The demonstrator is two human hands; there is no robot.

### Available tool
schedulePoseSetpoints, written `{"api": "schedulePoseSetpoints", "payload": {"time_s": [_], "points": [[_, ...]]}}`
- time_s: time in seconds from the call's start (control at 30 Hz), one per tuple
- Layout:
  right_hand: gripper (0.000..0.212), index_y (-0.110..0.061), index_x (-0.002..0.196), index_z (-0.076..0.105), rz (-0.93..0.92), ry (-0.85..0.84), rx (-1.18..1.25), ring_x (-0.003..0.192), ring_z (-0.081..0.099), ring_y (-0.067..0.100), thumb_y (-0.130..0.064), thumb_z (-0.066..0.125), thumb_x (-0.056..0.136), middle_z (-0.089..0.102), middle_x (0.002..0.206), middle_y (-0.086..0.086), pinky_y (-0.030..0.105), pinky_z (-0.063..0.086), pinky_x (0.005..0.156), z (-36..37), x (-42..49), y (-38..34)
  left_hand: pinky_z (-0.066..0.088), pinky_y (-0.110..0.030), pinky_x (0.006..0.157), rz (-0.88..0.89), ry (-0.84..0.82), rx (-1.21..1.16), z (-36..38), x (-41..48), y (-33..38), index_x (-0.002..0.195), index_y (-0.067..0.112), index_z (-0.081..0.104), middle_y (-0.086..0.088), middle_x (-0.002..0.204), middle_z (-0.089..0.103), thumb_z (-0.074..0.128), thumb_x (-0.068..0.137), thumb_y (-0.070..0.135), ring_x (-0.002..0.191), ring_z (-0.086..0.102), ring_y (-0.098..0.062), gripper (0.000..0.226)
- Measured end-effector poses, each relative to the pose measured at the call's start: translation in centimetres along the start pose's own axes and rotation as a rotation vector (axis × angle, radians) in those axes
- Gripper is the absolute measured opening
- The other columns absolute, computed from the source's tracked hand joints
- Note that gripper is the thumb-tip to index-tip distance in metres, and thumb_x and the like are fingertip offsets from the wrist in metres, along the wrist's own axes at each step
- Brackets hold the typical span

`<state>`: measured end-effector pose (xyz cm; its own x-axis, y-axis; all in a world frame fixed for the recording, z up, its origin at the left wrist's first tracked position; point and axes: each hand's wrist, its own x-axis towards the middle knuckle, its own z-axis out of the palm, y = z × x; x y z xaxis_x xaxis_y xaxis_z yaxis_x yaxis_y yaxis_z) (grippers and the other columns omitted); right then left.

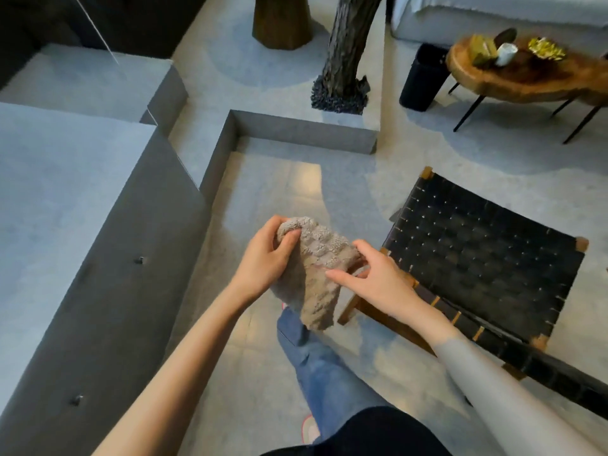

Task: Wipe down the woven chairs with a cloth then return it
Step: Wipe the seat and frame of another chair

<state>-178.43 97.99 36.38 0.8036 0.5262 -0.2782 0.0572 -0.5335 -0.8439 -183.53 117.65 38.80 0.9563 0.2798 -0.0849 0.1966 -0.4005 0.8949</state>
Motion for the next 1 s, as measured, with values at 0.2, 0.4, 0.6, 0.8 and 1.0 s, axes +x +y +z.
{"api": "schedulePoseSetpoints", "payload": {"time_s": [0.2, 0.4, 0.6, 0.8, 1.0], "points": [[0.028, -0.025, 0.095, 0.061, 0.061, 0.11, -0.136, 0.088, 0.058, 0.013, -0.047, 0.069, 0.08, 0.06, 0.094, -0.004, 0.039, 0.05, 0.081, -2.9, 12.1, -0.1, 0.033, -0.017, 0.057, -0.047, -0.065, 0.101, -3.3, 13.6, -0.3, 0.075, 0.012, 0.041, 0.005, 0.067, 0.041, 0.058, 0.092, 0.03, 0.059, 0.038, -0.003, 0.031], [0.031, -0.013, 0.1, 0.063, 0.072, 0.244, -0.252, 0.124, 0.035, 0.016, -0.039, 0.07, 0.084, 0.048, 0.132, -0.004, 0.022, 0.026, 0.097, -7.2, 21.5, -2.3, 0.034, -0.018, 0.051, 0.014, -0.26, 0.09, -4.8, 26.7, 2.2, 0.076, 0.003, 0.044, -0.004, 0.068, 0.047, 0.06, 0.091, 0.03, 0.059, 0.04, -0.009, 0.034], [0.013, -0.02, 0.1, 0.053, 0.252, 0.365, -0.113, 0.092, 0.062, 0.019, -0.03, 0.058, 0.093, 0.065, 0.098, 0.0, 0.044, 0.051, 0.079, -11.1, 26.5, -2.2, 0.033, -0.01, 0.041, 0.094, -0.512, 0.089, -2.4, 38.6, 4.2, 0.075, 0.01, 0.043, 0.0, 0.067, 0.045, 0.06, 0.091, 0.027, 0.057, 0.042, -0.005, 0.029], [0.013, -0.029, 0.109, 0.053, 0.446, 0.625, 0.001, 0.092, 0.064, 0.025, -0.023, 0.05, 0.098, 0.064, 0.1, 0.005, 0.052, 0.053, 0.078, -12.8, 30.4, -1.1, 0.036, -0.011, 0.047, 0.185, -0.887, 0.061, 1.3, 50.2, 4.2, 0.1, 0.022, 0.045, 0.007, 0.066, 0.045, 0.069, 0.084, 0.015, 0.046, 0.041, 0.0, 0.03], [0.015, -0.016, 0.11, 0.059, 0.547, 0.888, 0.054, 0.098, 0.058, 0.01, -0.015, 0.05, 0.098, 0.058, 0.107, -0.003, 0.04, 0.051, 0.087, -13.5, 33.4, -3.1, 0.038, -0.006, 0.066, 0.592, -1.333, 0.499, 5.6, 59.2, 7.2, 0.114, 0.018, 0.061, 0.008, 0.092, 0.056, 0.073, 0.082, 0.018, 0.081, 0.053, -0.006, 0.034]]}}
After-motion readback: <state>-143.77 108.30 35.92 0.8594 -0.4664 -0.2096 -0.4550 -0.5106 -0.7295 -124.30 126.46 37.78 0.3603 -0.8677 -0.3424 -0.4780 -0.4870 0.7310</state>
